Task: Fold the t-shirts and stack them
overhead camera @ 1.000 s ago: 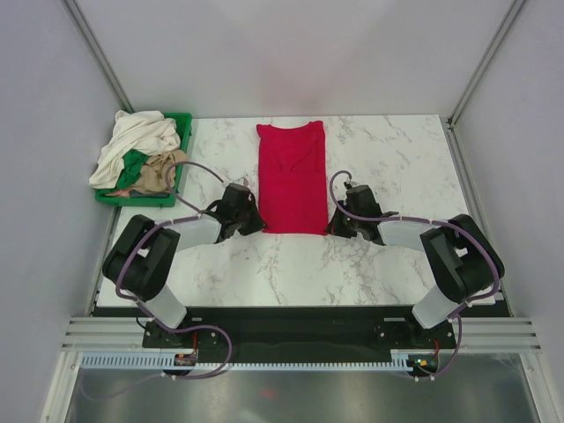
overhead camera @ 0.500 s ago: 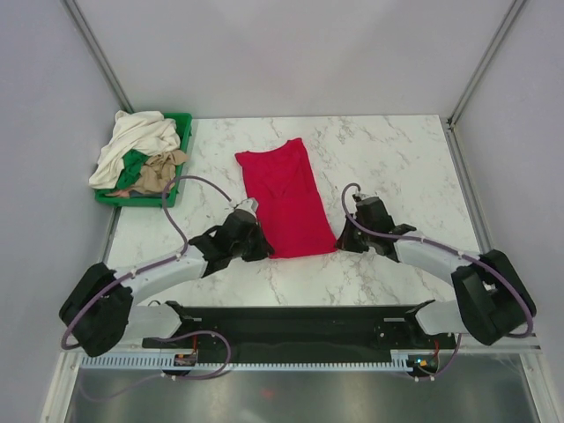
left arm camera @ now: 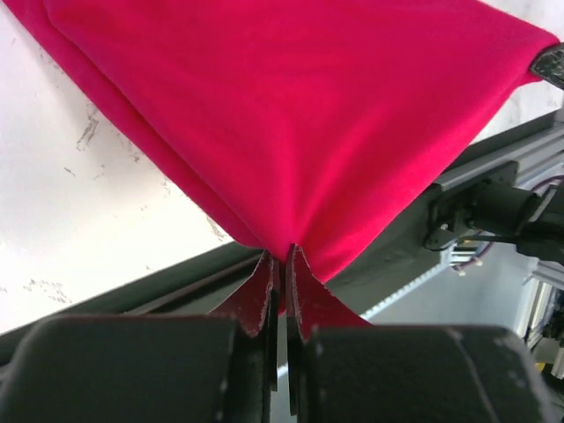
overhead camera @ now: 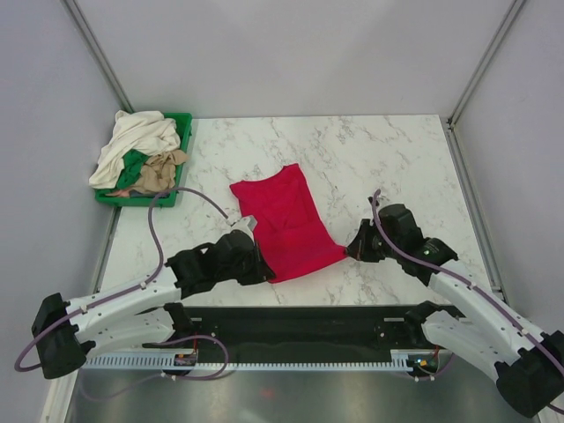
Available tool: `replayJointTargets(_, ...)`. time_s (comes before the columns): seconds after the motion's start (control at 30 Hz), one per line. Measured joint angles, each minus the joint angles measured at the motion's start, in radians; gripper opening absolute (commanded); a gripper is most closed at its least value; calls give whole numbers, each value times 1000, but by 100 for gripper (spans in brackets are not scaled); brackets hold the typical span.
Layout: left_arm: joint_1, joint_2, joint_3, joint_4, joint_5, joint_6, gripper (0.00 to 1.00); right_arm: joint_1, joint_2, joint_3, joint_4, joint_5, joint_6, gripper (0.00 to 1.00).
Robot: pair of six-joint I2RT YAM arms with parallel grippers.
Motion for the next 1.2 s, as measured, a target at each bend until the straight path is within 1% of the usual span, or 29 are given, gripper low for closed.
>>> replayJointTargets(0.1,-5,1,97,-90,-20,-2,2,0,7,74,-42,8,-5,0)
replayJointTargets(0.17,-5,0,160,-137,-48,-2,2,0,43,132,-56,21,-17,0)
replayJointTargets(0.27,-2,3,229,-190,-87,-2,2,0,138,230,-56,53,-40,0)
replayJointTargets(0.4,26,24,276,-229,-121,1,3,0,240,326,-48,74,-59,0)
replayJointTargets(0.53,83,42,295,-248,-131,14,3,4,340,409,-27,82,-69,0)
replayJointTargets(0.67,174,65,319,-257,-125,51,2,5,435,476,-14,86,-77,0)
replayJointTargets(0.9,387,133,358,-232,-46,146,2,4,592,623,1,90,-88,0)
replayJointTargets(1.2,537,297,495,-224,37,267,2,-14,771,806,15,104,-95,0)
